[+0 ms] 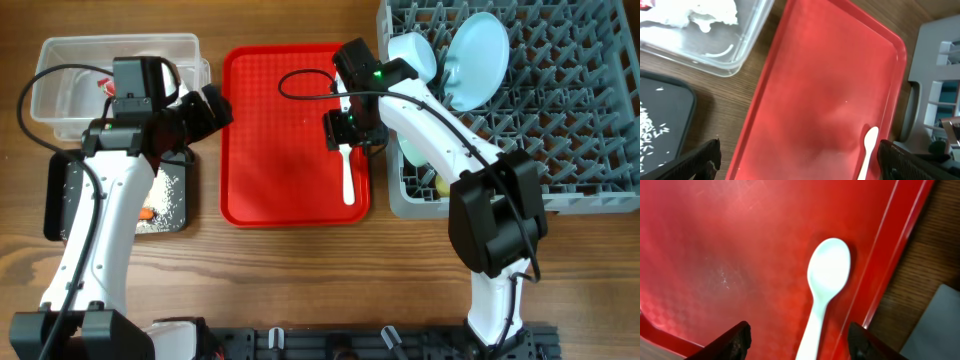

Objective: Sort waste into correct bins and load items into the dishwasher rack
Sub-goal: 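Move right gripper to the white spoon on the red tray and grasp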

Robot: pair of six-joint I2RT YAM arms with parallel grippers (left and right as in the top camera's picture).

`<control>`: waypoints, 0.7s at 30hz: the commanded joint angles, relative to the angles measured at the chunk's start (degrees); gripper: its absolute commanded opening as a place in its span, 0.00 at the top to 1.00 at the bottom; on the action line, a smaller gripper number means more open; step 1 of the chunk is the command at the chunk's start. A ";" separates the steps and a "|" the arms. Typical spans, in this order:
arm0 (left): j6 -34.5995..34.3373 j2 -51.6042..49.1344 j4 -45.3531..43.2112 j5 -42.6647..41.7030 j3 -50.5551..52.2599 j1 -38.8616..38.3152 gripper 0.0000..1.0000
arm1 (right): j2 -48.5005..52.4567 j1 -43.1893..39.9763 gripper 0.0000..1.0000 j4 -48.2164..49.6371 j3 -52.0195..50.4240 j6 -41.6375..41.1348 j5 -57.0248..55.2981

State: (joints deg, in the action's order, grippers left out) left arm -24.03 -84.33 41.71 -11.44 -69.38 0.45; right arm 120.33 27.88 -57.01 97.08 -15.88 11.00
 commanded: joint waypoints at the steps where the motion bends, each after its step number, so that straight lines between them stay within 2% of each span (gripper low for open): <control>1: 1.14 -0.33 -0.83 0.39 -0.59 -1.22 0.00 | 1.36 -0.07 0.41 -0.39 -0.09 -1.07 -2.47; 6: 1.16 -0.33 -1.09 0.63 -0.59 -1.36 0.00 | 2.16 0.44 0.43 -1.11 -0.09 -1.07 -2.67; 13: 1.11 -0.33 -2.78 1.46 -0.59 -1.36 0.00 | 3.28 4.28 0.43 -0.20 -3.34 -5.68 -13.18; 16: 1.11 -0.33 -2.78 1.46 -0.59 -1.36 0.00 | 3.28 4.31 0.44 1.38 -4.85 -5.75 -13.18; 21: 1.11 -0.33 -2.99 1.46 -0.59 -1.36 0.00 | 3.28 4.31 0.55 6.84 -8.90 -5.51 -11.87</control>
State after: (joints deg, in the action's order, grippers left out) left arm -24.03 -84.33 38.98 -10.55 -69.38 -0.64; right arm 122.15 32.47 -52.31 90.94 -20.58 0.71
